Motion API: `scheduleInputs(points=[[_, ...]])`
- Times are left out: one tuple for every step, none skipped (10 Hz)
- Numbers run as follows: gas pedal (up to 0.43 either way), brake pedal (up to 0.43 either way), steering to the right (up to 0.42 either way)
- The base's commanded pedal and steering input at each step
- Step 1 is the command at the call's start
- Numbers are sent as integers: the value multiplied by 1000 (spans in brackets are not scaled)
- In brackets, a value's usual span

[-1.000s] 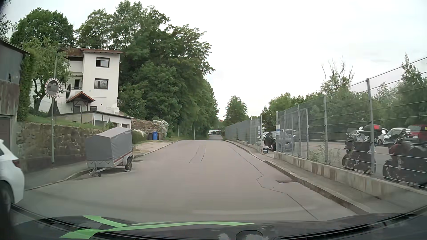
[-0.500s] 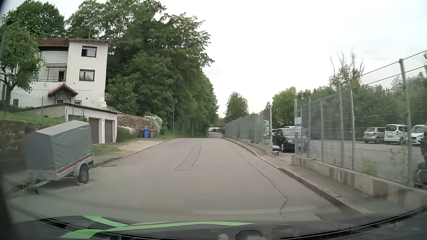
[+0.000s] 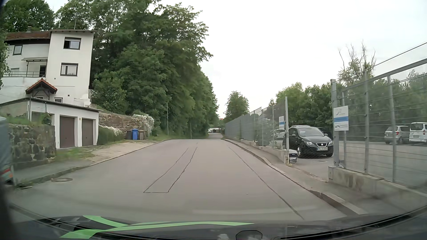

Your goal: Follow the waypoints while adhering to traffic rules and regulations

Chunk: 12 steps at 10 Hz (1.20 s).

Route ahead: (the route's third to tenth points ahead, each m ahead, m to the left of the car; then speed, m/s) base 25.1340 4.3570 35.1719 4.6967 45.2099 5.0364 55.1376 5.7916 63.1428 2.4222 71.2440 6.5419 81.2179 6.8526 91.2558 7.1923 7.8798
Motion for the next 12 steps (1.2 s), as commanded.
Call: scheduleInputs(points=[[67,0,-4],[67,0,-6],[67,0,-9],[79,0,-16],[79,0,-24],[79,0,-27],[79,0,-30],[87,0,-31],[87,0,-31],[87,0,-31],[87,0,-31],[87,0,-31]])
